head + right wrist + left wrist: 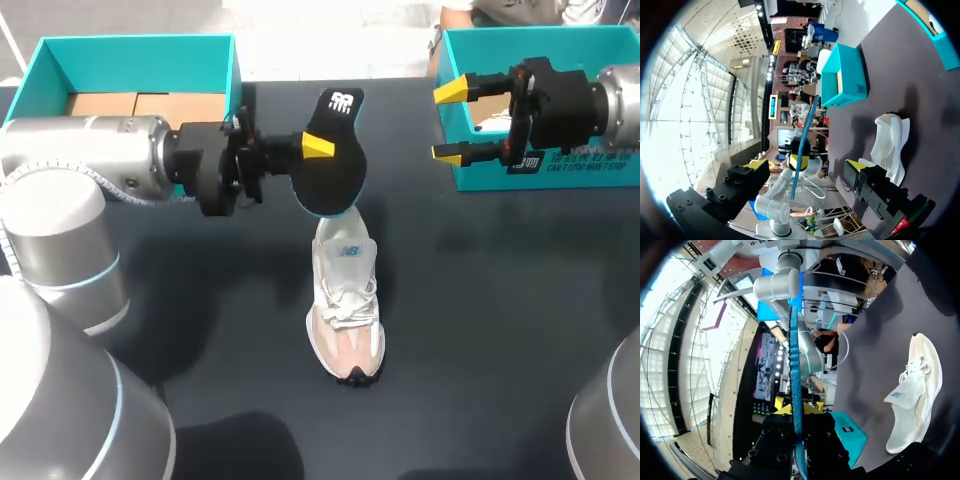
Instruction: Take the shoe out of the shoebox, open the shoe tongue, remove and reinsert the insole, then place the shoe into the shoebox
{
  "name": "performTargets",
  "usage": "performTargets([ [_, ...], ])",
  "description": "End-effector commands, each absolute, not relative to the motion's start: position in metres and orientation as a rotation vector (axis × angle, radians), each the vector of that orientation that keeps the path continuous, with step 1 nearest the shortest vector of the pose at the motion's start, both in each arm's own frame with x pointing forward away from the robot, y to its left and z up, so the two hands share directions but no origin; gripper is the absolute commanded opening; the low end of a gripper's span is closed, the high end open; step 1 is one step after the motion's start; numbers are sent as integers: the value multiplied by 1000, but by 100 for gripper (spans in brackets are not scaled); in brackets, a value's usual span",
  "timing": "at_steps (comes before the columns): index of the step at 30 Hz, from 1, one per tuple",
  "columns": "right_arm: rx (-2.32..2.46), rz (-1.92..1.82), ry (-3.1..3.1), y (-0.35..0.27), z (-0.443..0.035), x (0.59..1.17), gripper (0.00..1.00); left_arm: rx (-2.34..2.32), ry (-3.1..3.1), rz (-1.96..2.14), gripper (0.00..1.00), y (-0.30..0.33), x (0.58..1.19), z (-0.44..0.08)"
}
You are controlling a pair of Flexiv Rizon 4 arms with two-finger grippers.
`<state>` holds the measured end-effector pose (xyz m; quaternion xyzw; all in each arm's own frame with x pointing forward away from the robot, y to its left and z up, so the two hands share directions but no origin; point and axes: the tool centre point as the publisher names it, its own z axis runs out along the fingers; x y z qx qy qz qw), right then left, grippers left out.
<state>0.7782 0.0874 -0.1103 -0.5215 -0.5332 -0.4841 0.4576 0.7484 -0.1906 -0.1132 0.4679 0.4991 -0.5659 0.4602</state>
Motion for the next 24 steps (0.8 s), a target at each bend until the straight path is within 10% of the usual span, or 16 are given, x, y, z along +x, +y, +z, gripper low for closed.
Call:
performTargets([
  [1,-1285,-1193,-1314,89,-111,779,100,951,1586,-1697,0,-191,745,-107],
  [24,-1285,-1193,-1314,89,-111,779,100,490,2121,-2001,0,-180,735,-90],
])
